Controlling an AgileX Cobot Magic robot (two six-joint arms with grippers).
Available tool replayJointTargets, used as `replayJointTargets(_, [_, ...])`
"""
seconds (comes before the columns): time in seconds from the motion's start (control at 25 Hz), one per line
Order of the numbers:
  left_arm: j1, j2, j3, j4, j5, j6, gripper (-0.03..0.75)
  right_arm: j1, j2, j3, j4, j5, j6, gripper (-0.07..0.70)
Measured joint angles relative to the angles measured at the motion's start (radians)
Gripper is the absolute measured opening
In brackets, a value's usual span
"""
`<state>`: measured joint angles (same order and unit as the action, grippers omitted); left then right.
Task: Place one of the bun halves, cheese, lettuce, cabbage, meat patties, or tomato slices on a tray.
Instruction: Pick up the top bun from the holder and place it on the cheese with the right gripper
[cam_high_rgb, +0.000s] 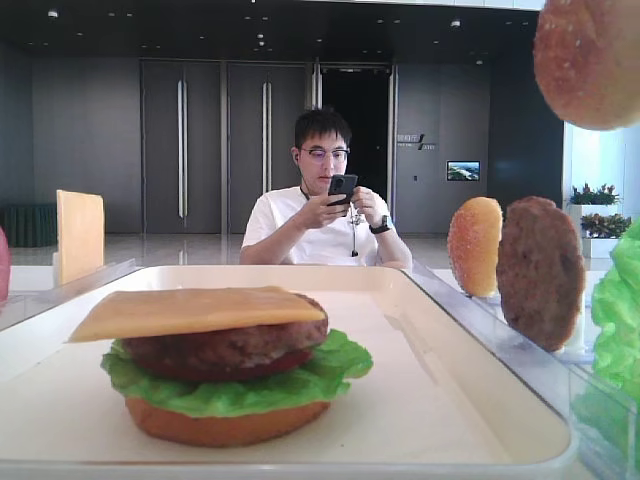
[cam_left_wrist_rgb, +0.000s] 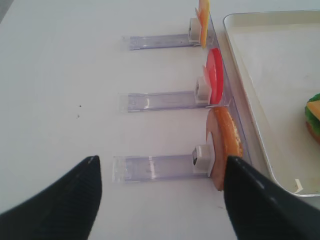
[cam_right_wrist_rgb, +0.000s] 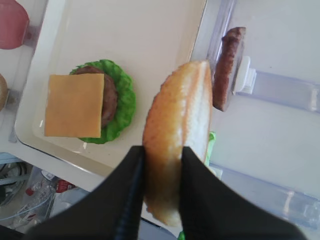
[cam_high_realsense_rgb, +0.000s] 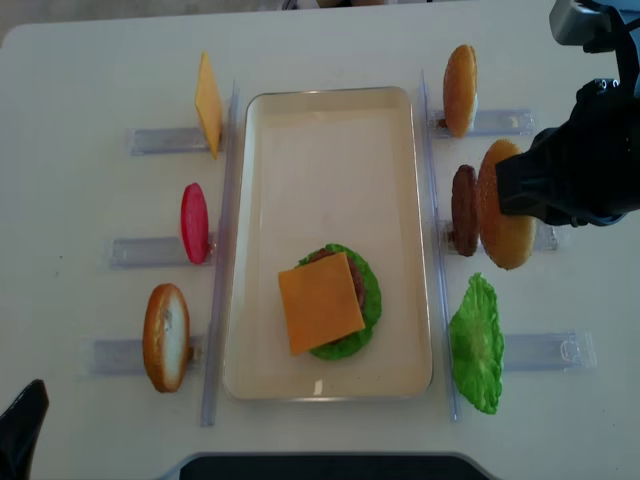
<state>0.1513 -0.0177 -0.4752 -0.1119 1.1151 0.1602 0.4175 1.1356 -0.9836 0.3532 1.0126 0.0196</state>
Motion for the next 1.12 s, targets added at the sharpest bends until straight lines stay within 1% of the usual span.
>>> replayJointTargets(0.12, [0.0, 0.0, 0.0, 0.0, 0.0, 0.0, 0.58, -0.001, 0.0, 0.0, 0.056, -0.012, -0.049, 0.176])
replayJointTargets(0.36, [0.0, 0.0, 0.0, 0.0, 0.0, 0.0, 0.58, -0.014, 0.0, 0.0, 0.246, -0.023, -0.199, 0.176])
replayJointTargets(0.56, [0.0, 0.0, 0.0, 0.0, 0.0, 0.0, 0.58, -0.065, 0.022, 0.036, 0.452, -0.025, -0.361, 0.176])
replayJointTargets(0.8, [0.0, 0.0, 0.0, 0.0, 0.0, 0.0, 0.58, -0.069, 0.088, 0.129, 0.713, -0.019, -0.578, 0.176])
replayJointTargets(0.84, [0.0, 0.0, 0.0, 0.0, 0.0, 0.0, 0.58, -0.069, 0.1, 0.138, 0.762, -0.028, -0.613, 0.176])
replayJointTargets(1.0, [0.0, 0.0, 0.0, 0.0, 0.0, 0.0, 0.58, -0.069, 0.154, 0.165, 0.913, 0.01, -0.725, 0.176])
replayJointTargets(1.12, [0.0, 0.0, 0.0, 0.0, 0.0, 0.0, 0.58, -0.069, 0.201, 0.17, 0.973, 0.02, -0.791, 0.176])
